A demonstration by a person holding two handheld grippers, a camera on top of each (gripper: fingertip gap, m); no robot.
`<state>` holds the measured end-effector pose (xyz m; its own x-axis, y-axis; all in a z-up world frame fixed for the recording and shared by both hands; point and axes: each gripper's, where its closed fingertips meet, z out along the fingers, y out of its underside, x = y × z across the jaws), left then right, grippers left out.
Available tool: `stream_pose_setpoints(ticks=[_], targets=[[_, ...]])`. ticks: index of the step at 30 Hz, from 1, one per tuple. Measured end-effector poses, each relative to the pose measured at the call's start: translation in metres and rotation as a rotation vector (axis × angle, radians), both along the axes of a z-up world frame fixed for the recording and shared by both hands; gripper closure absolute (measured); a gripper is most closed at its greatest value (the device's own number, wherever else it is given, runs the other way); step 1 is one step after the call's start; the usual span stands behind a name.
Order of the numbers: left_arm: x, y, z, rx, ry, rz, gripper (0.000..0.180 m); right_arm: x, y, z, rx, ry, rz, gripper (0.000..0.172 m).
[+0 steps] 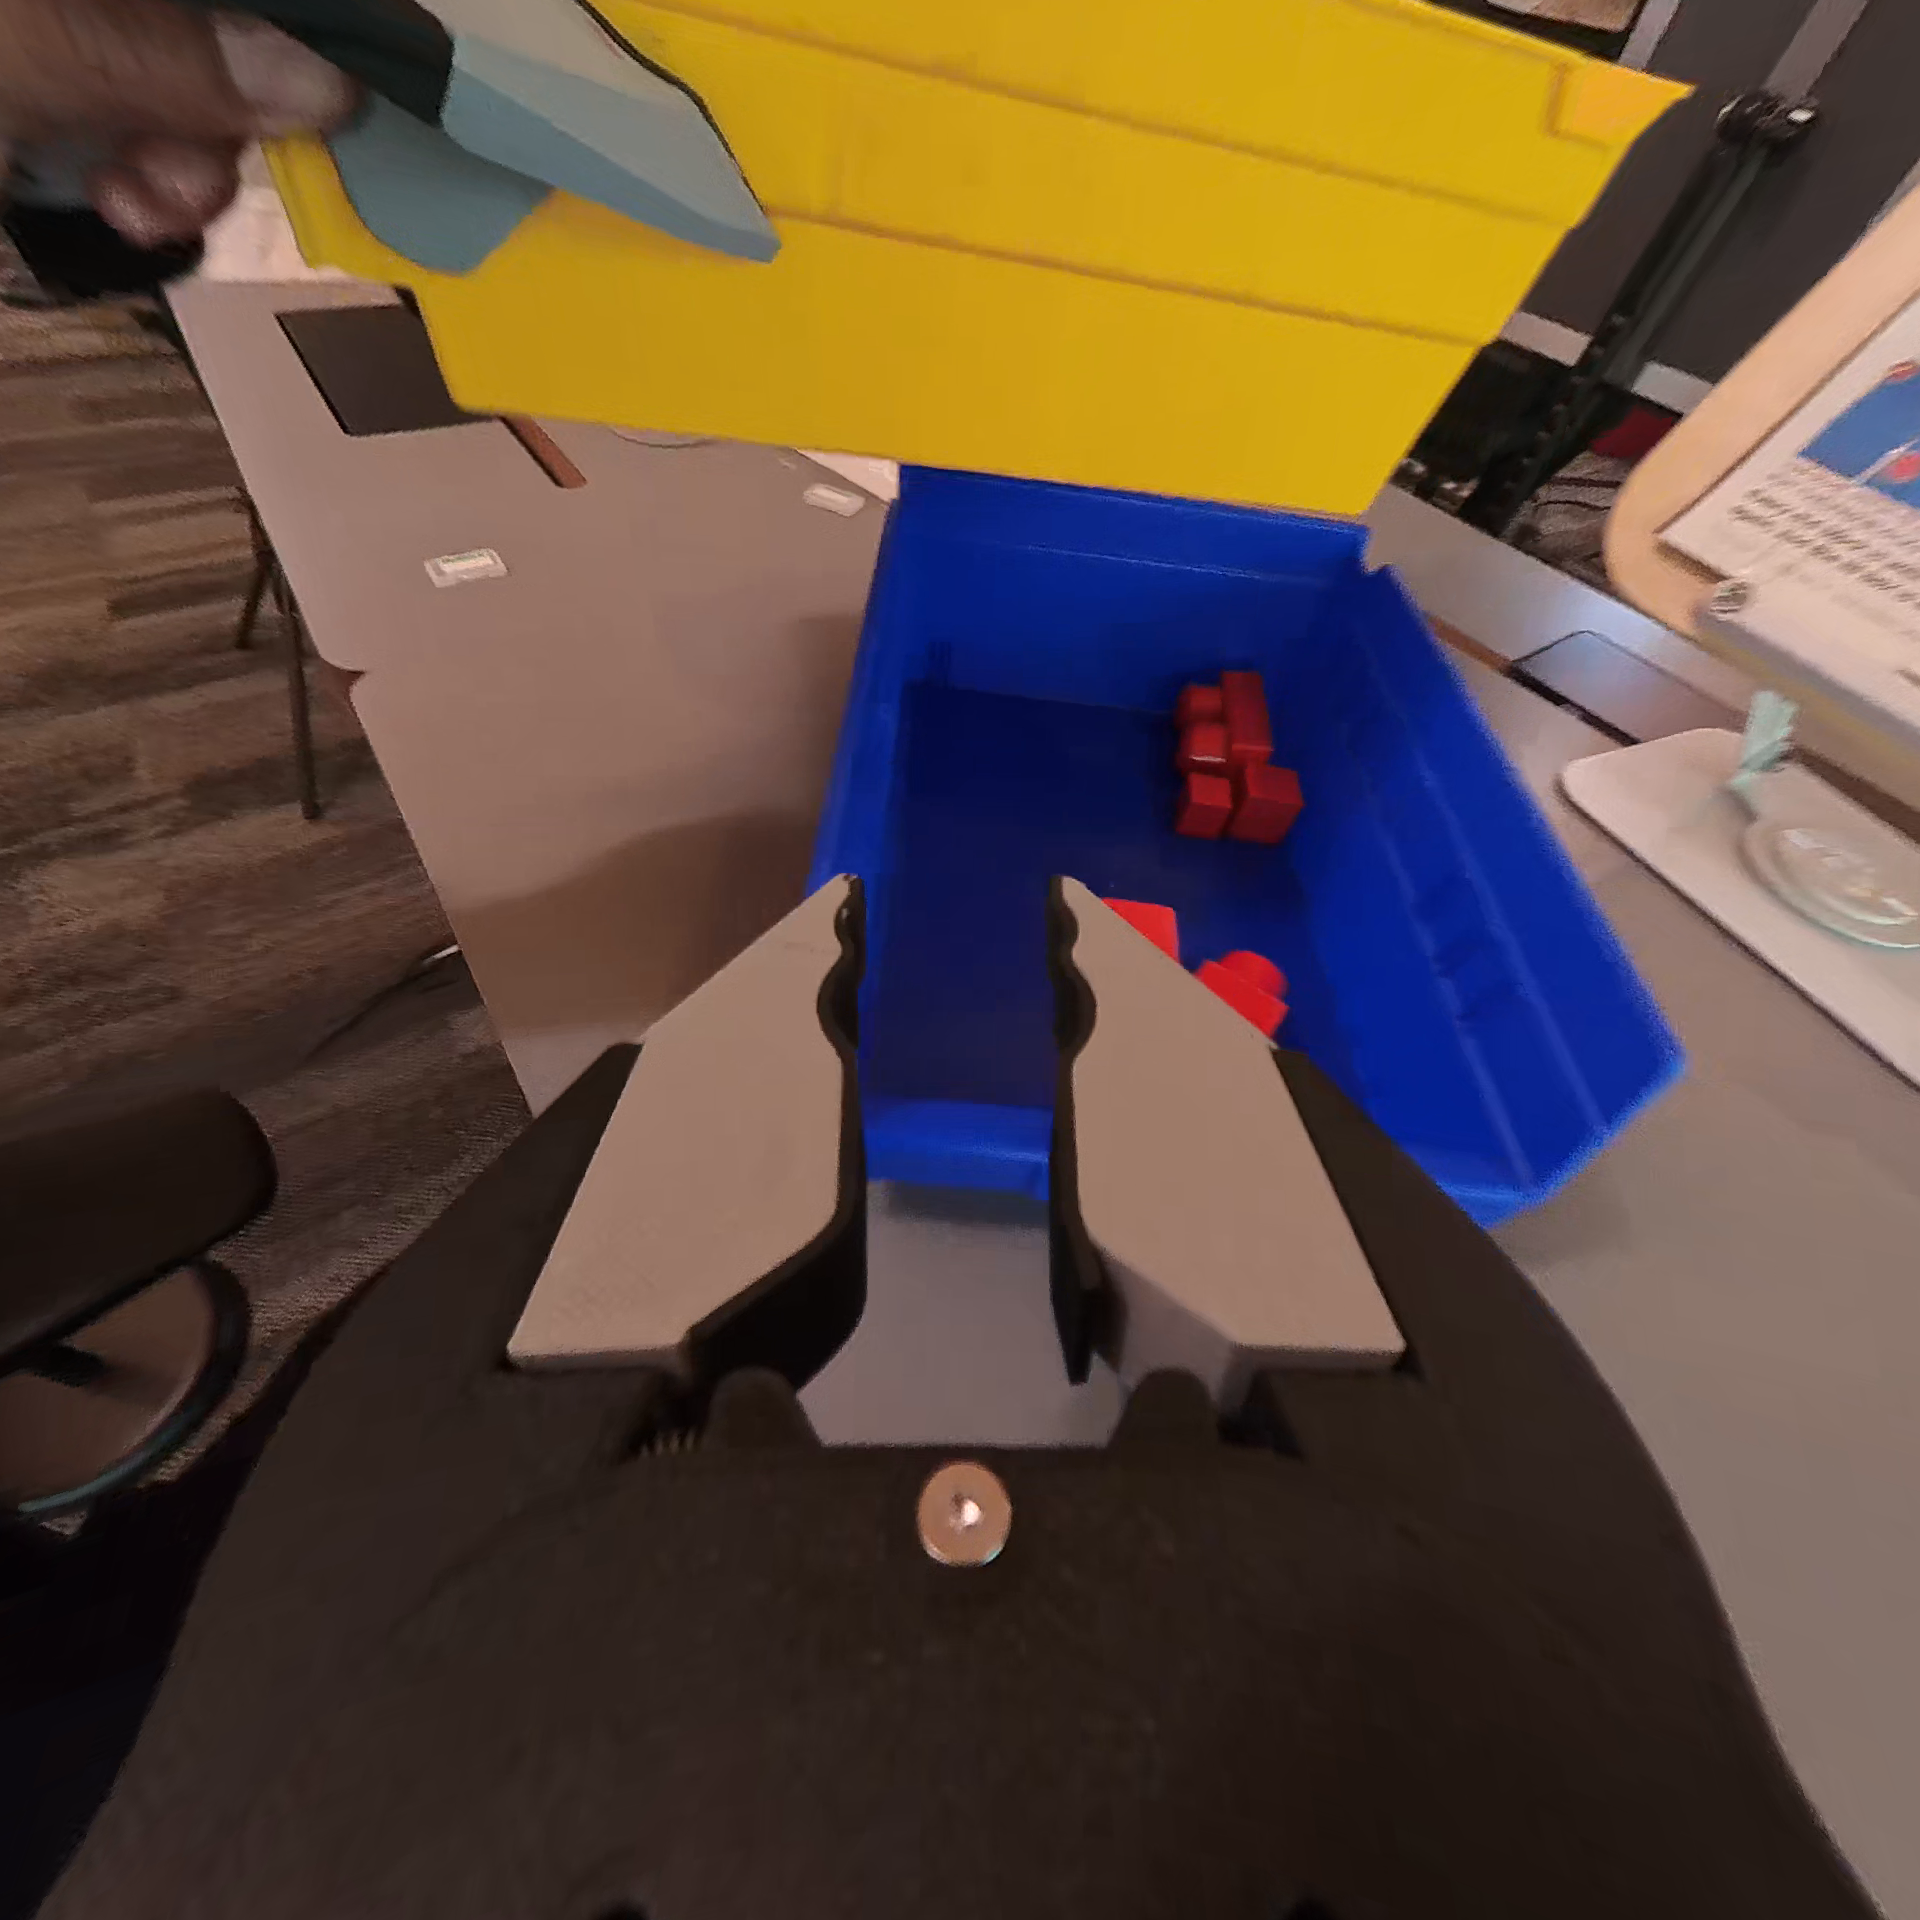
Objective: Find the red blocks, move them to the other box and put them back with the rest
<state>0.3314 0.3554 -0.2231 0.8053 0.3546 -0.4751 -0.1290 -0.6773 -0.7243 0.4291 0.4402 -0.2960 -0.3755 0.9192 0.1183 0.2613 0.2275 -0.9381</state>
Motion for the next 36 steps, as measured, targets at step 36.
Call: stream_pose_setpoints(ticks=[36], targets=[[0.231, 0.322, -0.131, -0.070, -0.160, -0.512, 0.132, 0.137, 0.285, 0.056, -0.040, 0.054, -0.499, 0.134]])
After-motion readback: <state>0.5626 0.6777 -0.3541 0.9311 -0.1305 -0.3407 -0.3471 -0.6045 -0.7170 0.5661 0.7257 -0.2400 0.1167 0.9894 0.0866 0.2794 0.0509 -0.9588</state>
